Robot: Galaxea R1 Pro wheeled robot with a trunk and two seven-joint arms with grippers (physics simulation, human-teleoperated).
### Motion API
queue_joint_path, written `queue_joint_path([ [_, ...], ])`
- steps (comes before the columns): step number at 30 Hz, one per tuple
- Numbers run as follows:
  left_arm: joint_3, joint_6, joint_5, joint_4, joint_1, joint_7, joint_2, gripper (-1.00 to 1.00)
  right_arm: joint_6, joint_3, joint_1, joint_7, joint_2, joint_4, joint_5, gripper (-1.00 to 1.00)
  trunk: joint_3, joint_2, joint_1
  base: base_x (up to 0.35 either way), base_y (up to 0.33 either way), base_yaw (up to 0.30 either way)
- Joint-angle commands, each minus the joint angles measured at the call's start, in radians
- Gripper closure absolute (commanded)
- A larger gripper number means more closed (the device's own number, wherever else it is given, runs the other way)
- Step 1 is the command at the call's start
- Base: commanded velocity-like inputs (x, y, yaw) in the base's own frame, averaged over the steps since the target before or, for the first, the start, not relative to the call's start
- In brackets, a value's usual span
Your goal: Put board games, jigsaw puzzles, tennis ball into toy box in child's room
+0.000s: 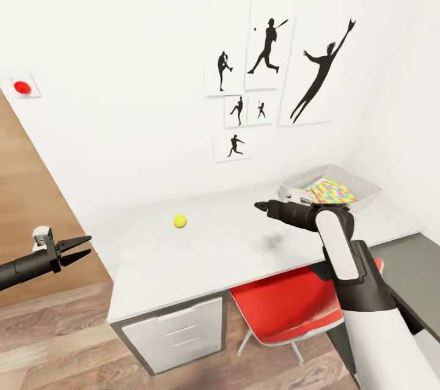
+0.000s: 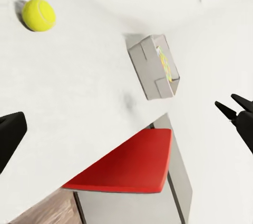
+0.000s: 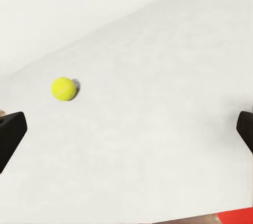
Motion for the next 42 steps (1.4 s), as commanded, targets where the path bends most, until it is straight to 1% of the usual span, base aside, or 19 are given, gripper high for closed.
queue_joint_path([
  [1, 0.0, 0.007, 0.003, 0.001, -0.001, -0.001, 0.0, -1.0, 0.002, 0.003, -0.001, -0.01, -0.001, -0.001, -0.009, -1.0, -0.002, -0.002, 0.001, 0.173, 0.124, 0.292],
  [4, 0.0, 0.007, 0.003, 0.001, -0.001, -0.001, 0.0, -1.0, 0.001, 0.013, -0.001, -0.01, -0.001, 0.005, -0.008, -1.0, -0.002, -0.002, 0.001, 0.216, 0.162, 0.292],
  [9, 0.0, 0.007, 0.003, 0.001, -0.001, -0.001, 0.0, -1.0, 0.001, 0.017, 0.0, -0.011, -0.001, 0.018, -0.007, -1.0, -0.002, -0.002, 0.001, 0.241, 0.188, 0.268],
  [19, 0.0, 0.007, 0.003, 0.001, -0.001, -0.001, 0.0, -1.0, 0.0, 0.019, 0.001, -0.01, 0.001, 0.02, -0.008, -1.0, -0.002, -0.002, 0.001, 0.233, 0.193, 0.036],
  [22, 0.0, 0.007, 0.003, 0.001, -0.001, -0.001, 0.0, -1.0, 0.0, 0.021, 0.001, -0.011, 0.001, 0.019, -0.008, -1.0, -0.002, -0.002, 0.001, 0.081, 0.077, 0.001],
  [24, 0.0, 0.007, 0.003, 0.001, -0.001, -0.001, 0.0, -1.0, 0.0, 0.029, 0.001, -0.012, 0.001, 0.019, -0.007, -1.0, -0.002, -0.002, 0.001, 0.031, 0.029, 0.034],
  [26, 0.0, 0.007, 0.003, 0.001, -0.001, -0.001, 0.0, -1.0, 0.0, 0.045, 0.001, -0.014, 0.001, 0.019, -0.006, -1.0, 0.0, -0.002, 0.001, 0.014, 0.014, 0.123],
  [30, 0.0, 0.007, 0.003, 0.001, -0.001, -0.001, 0.0, -1.0, -0.001, 0.061, 0.001, -0.015, 0.001, 0.02, -0.004, -1.0, 0.004, -0.002, 0.001, 0.019, 0.02, 0.179],
  [35, 0.0, 0.007, 0.003, 0.001, -0.001, -0.001, 0.0, -1.0, -0.001, 0.066, 0.001, -0.016, 0.001, 0.02, -0.005, -1.0, 0.008, -0.002, 0.001, 0.085, 0.18, 0.168],
  [42, 0.0, 0.007, 0.003, 0.001, -0.001, -0.001, 0.0, -1.0, -0.002, 0.069, 0.001, -0.016, 0.001, 0.019, -0.006, -1.0, 0.009, -0.002, 0.001, 0.129, 0.145, 0.029],
])
